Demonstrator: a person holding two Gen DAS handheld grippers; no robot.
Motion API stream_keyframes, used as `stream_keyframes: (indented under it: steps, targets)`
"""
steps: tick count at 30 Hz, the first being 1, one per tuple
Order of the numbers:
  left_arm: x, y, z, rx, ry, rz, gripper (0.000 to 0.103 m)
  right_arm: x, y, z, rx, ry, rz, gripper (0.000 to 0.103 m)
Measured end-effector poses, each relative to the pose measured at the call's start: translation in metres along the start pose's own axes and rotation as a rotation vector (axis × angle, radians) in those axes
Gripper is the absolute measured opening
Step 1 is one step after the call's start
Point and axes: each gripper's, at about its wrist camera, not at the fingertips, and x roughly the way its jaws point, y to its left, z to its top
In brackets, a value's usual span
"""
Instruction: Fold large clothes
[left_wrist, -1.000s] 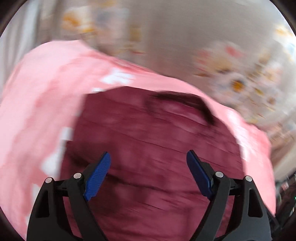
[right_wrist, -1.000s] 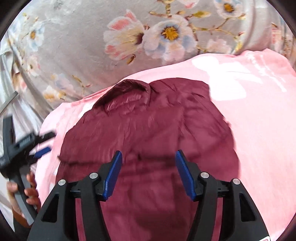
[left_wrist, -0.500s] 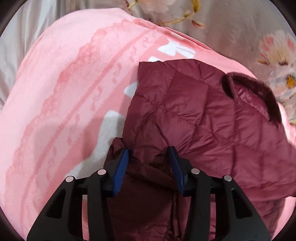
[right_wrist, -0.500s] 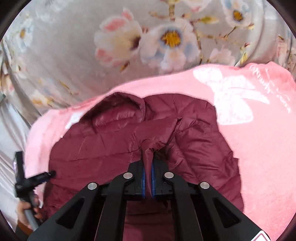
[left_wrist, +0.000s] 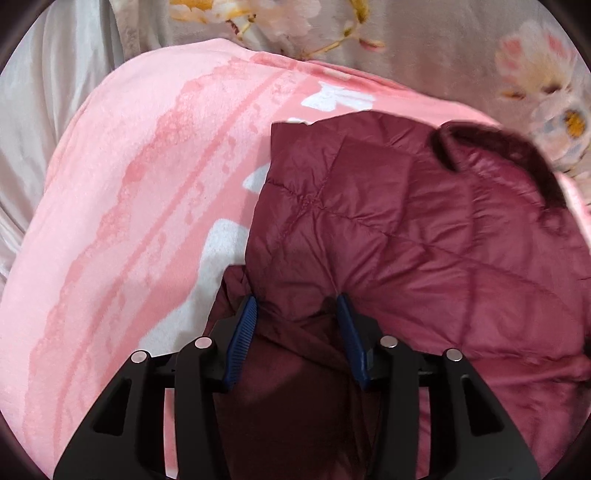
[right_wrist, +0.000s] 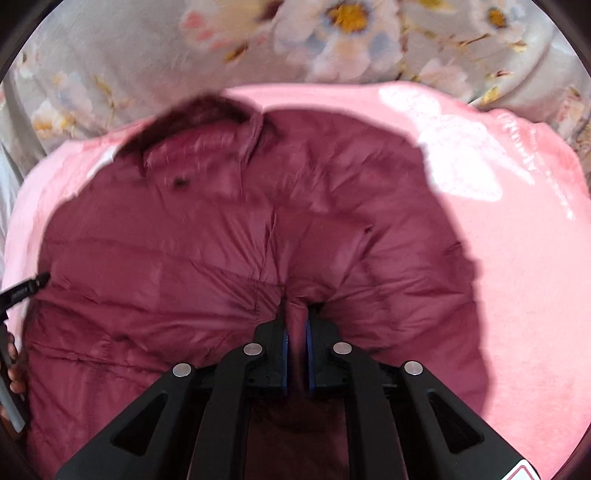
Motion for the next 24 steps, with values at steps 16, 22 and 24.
stream_keyframes:
  steps: [16, 22, 24]
  targets:
    - [0.034, -0.086, 0.018, 0.122, 0.053, -0.058, 0.058, 0.055, 0.069, 0.022, -0.089, 0.079, 0.102, 0.018]
    - [0.037, -0.091, 0.001, 0.175, -0.045, -0.022, 0.060, 0.061, 0.059, 0.008, -0.081, 0.050, 0.130, 0.012]
    - [0.036, -0.092, -0.004, 0.182, -0.070, -0.010, 0.060, 0.061, 0.058, 0.006, -0.076, 0.042, 0.133, 0.012]
